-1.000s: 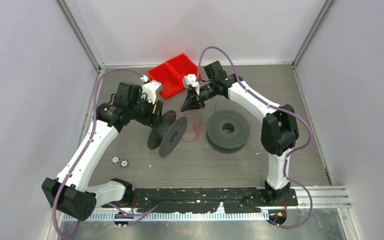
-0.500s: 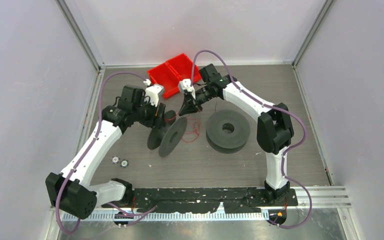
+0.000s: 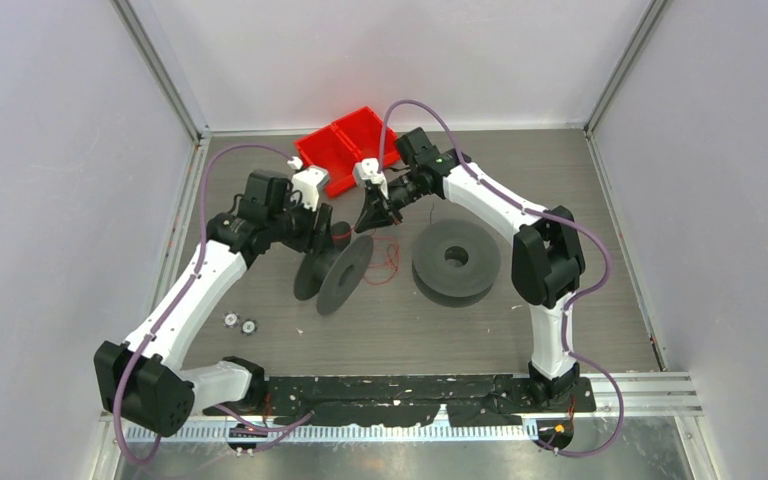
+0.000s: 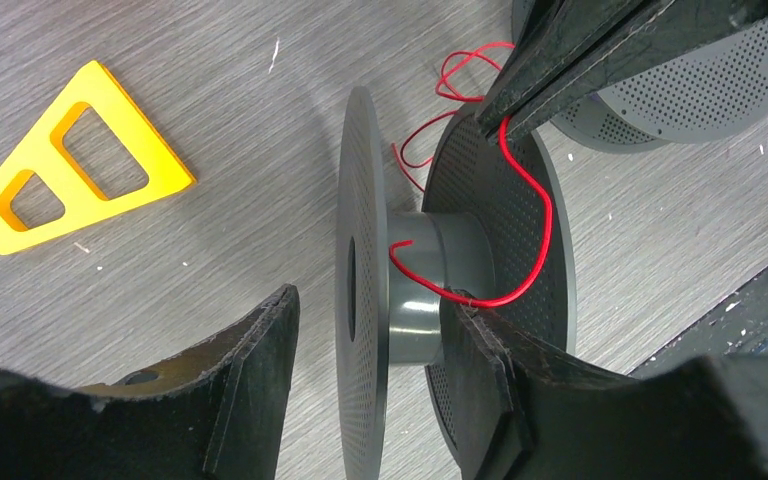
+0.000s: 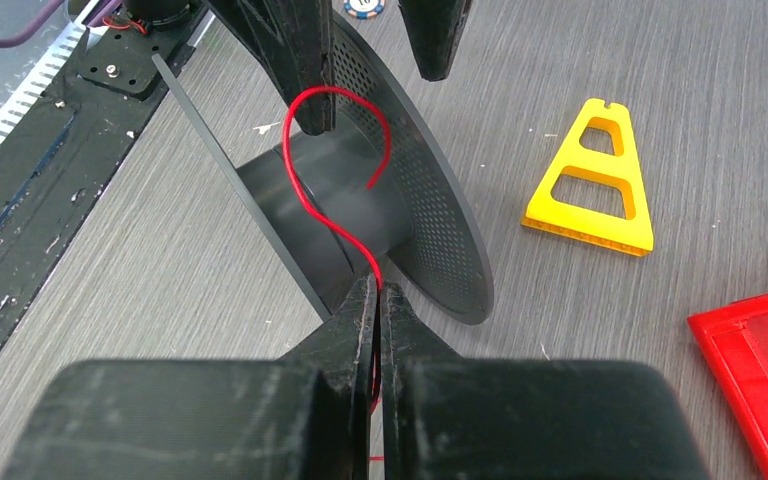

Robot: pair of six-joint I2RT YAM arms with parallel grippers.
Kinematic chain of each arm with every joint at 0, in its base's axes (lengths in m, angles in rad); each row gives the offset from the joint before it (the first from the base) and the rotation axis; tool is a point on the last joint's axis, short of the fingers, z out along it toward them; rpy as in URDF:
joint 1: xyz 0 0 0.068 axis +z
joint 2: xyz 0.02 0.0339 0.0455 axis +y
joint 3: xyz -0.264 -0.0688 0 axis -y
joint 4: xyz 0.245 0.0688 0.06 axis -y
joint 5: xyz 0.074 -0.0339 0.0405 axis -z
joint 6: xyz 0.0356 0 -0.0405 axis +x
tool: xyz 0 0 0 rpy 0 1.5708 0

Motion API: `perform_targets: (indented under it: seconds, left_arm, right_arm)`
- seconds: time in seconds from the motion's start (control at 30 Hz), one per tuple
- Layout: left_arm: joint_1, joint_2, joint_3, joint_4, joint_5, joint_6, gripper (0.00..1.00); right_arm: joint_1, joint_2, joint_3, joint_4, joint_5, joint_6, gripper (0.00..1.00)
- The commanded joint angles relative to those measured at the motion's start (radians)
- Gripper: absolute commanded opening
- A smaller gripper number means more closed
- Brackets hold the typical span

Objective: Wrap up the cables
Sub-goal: Wrap the cable around the cable reel.

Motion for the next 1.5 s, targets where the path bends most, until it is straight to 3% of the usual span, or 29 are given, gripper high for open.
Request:
perform_targets:
  seconds: [0.0,0.37,0.7,1.03,1.1,1.2,1.3,1.47]
  left_arm:
    - [0.001,0.006,-0.009,0.068,0.017,-0.011,0.54]
    - [0.002,0.033,-0.009,0.071,-0.007,-0.015,0.44]
    - [0.002,0.049,-0.005,0.061,-0.003,0.003,0.00]
    - [0.001,0.046,0.001,0.052,-0.009,0.000,0.01]
    - [0.002,0.047,0.007,0.040,-0.027,-0.008,0.08]
    - [0.002,0.044,0.036,0.007,-0.035,-0.015,0.31]
    - [0.001,0.017,0.053,0.007,-0.052,-0.018,0.38]
    - [0.002,-0.009,0.072,0.004,-0.048,-0.005,0.43]
  right_arm:
    - [0.006,0.015,0.056,-0.032,-0.024,-0.016,0.06]
    - [0.009,0.058,0.120,-0.141,-0.004,-0.074,0.05]
    - [0.009,0.085,0.140,-0.154,0.018,-0.070,0.05]
    - [0.009,0.073,0.130,-0.098,0.028,-0.002,0.06]
    - [0.009,0.073,0.133,-0.098,0.023,0.003,0.06]
    - [0.009,0.068,0.137,-0.097,0.012,0.011,0.06]
    - [0.009,0.064,0.141,-0.087,0.008,0.023,0.05]
    - [0.009,0.060,0.148,-0.084,0.013,0.043,0.05]
